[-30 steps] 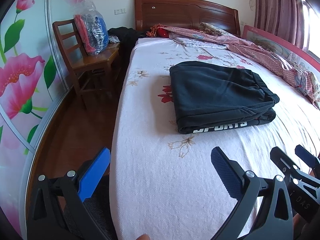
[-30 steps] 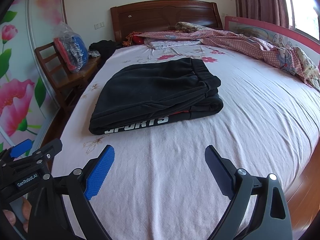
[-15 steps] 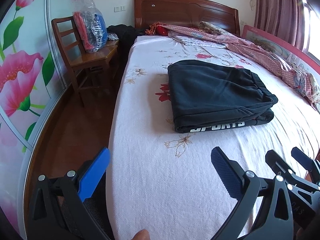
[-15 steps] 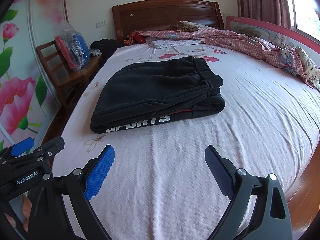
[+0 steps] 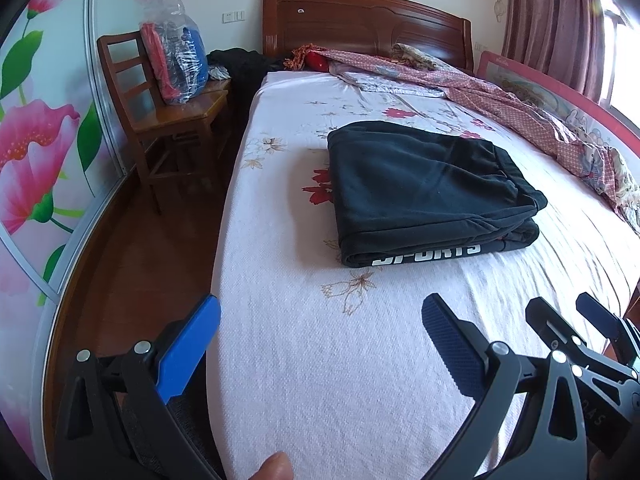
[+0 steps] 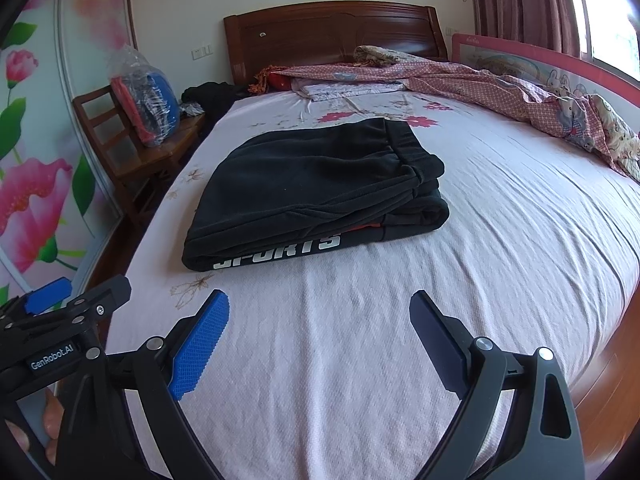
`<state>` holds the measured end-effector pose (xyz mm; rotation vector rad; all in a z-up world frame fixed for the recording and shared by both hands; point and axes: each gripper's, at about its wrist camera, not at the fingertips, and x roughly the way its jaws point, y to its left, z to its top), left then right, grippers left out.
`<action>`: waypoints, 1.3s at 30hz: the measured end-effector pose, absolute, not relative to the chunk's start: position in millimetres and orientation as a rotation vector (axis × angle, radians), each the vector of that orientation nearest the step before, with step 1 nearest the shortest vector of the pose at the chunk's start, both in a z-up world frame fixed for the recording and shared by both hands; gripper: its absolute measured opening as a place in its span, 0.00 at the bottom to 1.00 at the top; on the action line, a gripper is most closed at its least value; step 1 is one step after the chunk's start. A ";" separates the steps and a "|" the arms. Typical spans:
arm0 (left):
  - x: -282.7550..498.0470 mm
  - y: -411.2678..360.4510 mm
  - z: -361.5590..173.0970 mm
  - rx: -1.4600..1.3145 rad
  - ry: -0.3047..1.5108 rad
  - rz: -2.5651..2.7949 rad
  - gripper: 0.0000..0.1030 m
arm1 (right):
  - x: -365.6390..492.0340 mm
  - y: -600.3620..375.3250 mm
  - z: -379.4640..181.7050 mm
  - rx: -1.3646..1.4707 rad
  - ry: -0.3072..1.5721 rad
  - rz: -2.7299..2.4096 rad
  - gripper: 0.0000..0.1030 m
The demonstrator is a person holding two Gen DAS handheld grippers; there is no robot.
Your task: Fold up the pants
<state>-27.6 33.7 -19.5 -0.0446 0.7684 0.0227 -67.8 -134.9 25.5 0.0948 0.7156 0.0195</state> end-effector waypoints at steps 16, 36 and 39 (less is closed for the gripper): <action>-26.8 32.8 -17.4 -0.046 0.770 0.012 0.98 | -66.5 -131.8 24.0 0.087 0.725 0.023 0.88; -2.5 29.4 -14.4 -0.043 0.760 0.120 0.98 | -24.9 -138.4 31.0 0.090 0.708 0.023 0.88; -0.8 26.9 -14.6 -0.044 0.764 0.115 0.98 | -25.7 -143.2 30.9 0.103 0.706 0.015 0.88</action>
